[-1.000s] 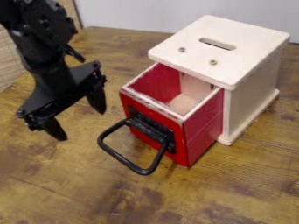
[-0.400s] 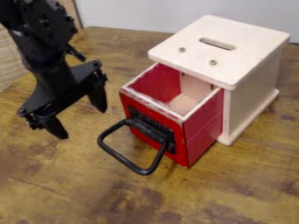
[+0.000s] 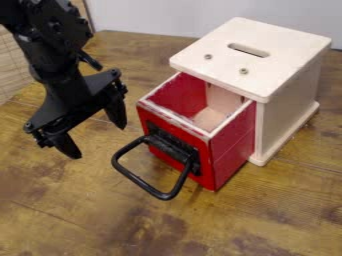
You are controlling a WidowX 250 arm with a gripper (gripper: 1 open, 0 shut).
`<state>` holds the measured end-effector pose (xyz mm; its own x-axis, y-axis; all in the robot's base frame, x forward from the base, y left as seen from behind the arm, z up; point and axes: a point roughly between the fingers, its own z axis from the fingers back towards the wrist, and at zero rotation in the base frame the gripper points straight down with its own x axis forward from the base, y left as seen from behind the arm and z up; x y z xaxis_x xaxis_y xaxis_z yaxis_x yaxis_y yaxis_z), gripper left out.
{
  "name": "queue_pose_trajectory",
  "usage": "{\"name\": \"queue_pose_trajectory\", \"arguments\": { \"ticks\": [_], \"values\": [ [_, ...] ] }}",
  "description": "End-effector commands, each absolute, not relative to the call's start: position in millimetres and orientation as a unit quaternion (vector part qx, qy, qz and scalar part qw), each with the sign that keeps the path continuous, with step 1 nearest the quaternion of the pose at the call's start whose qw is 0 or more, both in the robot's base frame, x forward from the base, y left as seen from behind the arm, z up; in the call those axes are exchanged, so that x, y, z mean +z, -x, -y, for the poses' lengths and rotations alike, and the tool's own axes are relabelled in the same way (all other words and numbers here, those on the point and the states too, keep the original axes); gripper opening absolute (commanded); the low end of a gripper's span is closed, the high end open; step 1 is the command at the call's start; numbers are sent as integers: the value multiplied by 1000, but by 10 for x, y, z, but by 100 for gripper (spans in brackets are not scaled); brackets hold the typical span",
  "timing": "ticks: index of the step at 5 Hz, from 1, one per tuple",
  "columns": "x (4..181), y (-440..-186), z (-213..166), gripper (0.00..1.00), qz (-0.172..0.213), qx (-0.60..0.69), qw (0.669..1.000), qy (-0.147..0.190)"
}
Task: Open the drawer
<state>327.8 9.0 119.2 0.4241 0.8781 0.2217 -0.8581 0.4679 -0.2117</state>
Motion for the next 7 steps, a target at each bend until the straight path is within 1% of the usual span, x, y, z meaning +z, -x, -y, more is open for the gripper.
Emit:
{"name": "queue_pose_trajectory", "arguments": {
  "ticks": [1, 7],
  "values": [
    [1354, -3305, -69, 100, 172, 506, 844, 45],
    [1400, -3343, -203, 100, 163, 517, 838, 56]
  ]
}}
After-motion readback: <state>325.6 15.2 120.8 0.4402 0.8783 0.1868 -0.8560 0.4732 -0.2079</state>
